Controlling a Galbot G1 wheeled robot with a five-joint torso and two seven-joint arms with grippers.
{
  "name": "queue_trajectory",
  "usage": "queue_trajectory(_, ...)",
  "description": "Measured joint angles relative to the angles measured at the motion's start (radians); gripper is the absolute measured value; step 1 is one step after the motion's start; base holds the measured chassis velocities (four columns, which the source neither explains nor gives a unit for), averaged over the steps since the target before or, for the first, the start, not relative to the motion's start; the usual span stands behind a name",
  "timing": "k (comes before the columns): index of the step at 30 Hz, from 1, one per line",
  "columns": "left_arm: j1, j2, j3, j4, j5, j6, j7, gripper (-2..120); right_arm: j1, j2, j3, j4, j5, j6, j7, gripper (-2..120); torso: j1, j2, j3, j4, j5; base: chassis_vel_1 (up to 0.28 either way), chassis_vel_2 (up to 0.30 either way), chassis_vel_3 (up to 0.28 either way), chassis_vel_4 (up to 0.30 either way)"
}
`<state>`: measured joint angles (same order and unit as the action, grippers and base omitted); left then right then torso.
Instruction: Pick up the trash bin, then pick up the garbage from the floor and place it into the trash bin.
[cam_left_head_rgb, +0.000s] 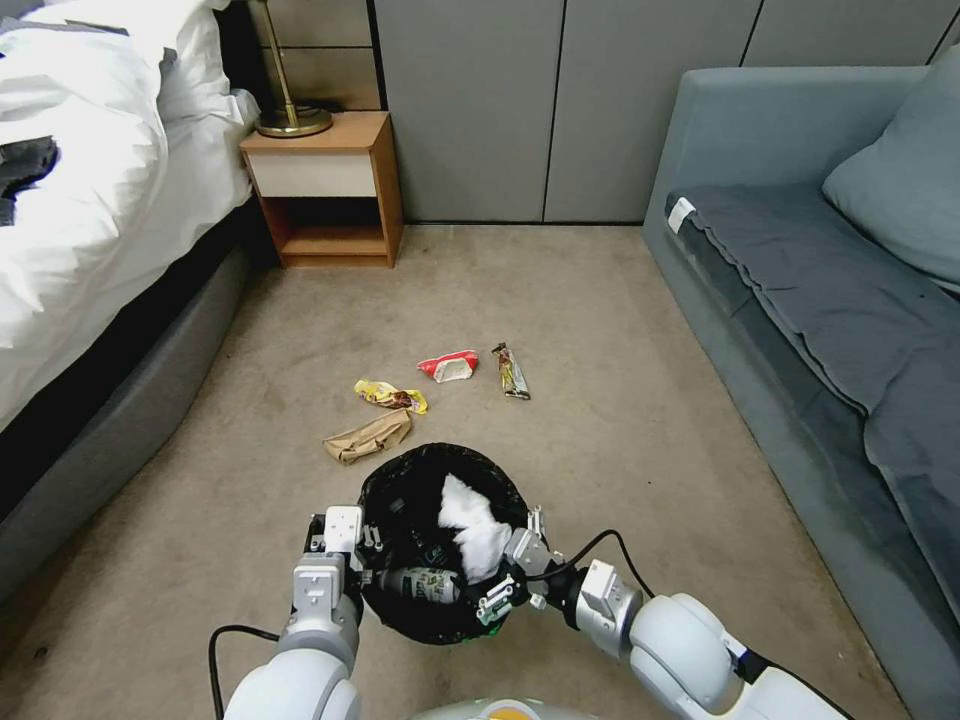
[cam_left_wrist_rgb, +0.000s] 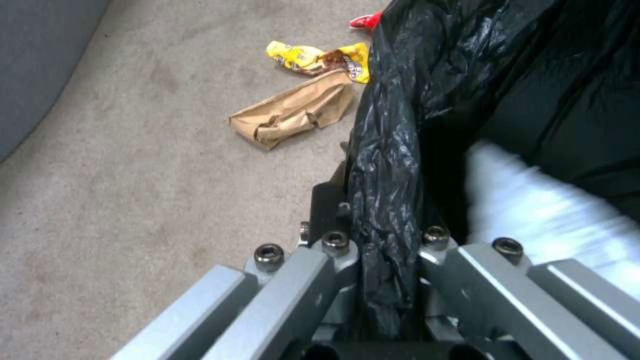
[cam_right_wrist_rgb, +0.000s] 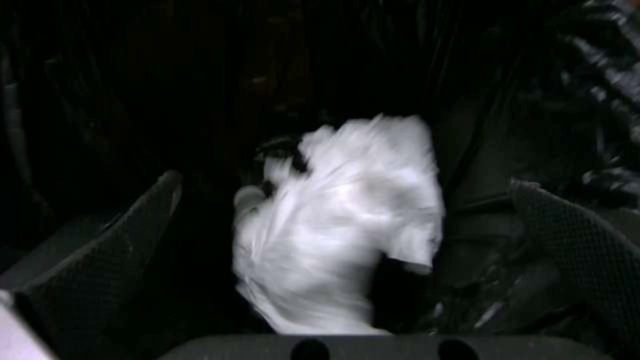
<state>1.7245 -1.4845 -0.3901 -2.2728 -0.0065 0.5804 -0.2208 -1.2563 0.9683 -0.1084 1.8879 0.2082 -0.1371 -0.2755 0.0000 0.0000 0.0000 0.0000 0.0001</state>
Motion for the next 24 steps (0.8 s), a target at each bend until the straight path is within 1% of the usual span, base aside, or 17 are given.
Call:
queue_trajectory(3, -0.002, 0.0, 0.002, -0.001, -0.001, -0.001, 0.0, 1, 0.008, -0.001, -0.015, -0.001, 0.033, -0.024, -0.006, 108, 0.0, 0.0, 0.0, 0.0, -0.0001, 0.0, 0.0, 0.0, 0.0)
queue_trajectory(5, -0.004, -0.002, 0.008, -0.003, -0.003, -0.009, 0.006, 1, 0.02, 0.003, -0.04, -0.014, 0.101, -0.031, -0.003, 102, 0.0, 0.0, 0.0, 0.0, -0.0003, 0.0, 0.0, 0.0, 0.0)
queue_trajectory(6, -0.004, -0.002, 0.008, -0.003, -0.003, -0.009, 0.006, 1, 0.02, 0.003, -0.04, -0.014, 0.101, -0.031, -0.003, 102, 0.0, 0.0, 0.0, 0.0, -0.0003, 0.0, 0.0, 0.0, 0.0)
queue_trajectory(9, -0.001, -0.006, 0.015, -0.005, -0.004, -0.015, 0.011, 1, 0.037, 0.019, -0.072, -0.028, 0.186, -0.037, 0.013, 100, 0.0, 0.0, 0.0, 0.0, -0.0002, 0.0, 0.0, 0.0, 0.0)
queue_trajectory(10, -0.001, -0.006, 0.015, -0.005, -0.004, -0.015, 0.011, 1, 0.037, 0.019, -0.072, -0.028, 0.186, -0.037, 0.013, 100, 0.0, 0.0, 0.0, 0.0, -0.0002, 0.0, 0.0, 0.0, 0.0)
queue_trajectory(13, 0.0, -0.009, 0.018, -0.005, -0.001, -0.016, 0.013, 1, 0.058, 0.025, -0.096, -0.027, 0.239, -0.069, 0.046, 100, 0.0, 0.0, 0.0, 0.0001, -0.0002, 0.0, 0.0, 0.0, 0.0)
queue_trajectory(18, -0.002, -0.009, 0.015, -0.005, -0.001, -0.016, 0.013, 1, 0.059, 0.019, -0.095, -0.013, 0.246, -0.077, 0.055, 100, 0.0, 0.0, 0.0, 0.0001, -0.0002, 0.0, 0.0, 0.0, 0.0)
queue_trajectory(22, -0.015, -0.008, 0.004, 0.007, -0.002, -0.017, 0.014, 1, 0.023, 0.016, -0.064, 0.02, 0.225, -0.065, 0.052, 100, 0.0, 0.0, 0.0, 0.0, -0.0001, 0.0, 0.0, 0.0, 0.0)
queue_trajectory(24, -0.024, -0.007, -0.001, 0.02, -0.005, -0.017, 0.014, 1, -0.007, 0.017, -0.031, 0.044, 0.198, -0.04, 0.035, 100, 0.0, 0.0, 0.0, 0.0, -0.0001, 0.0, 0.0, 0.0, 0.0)
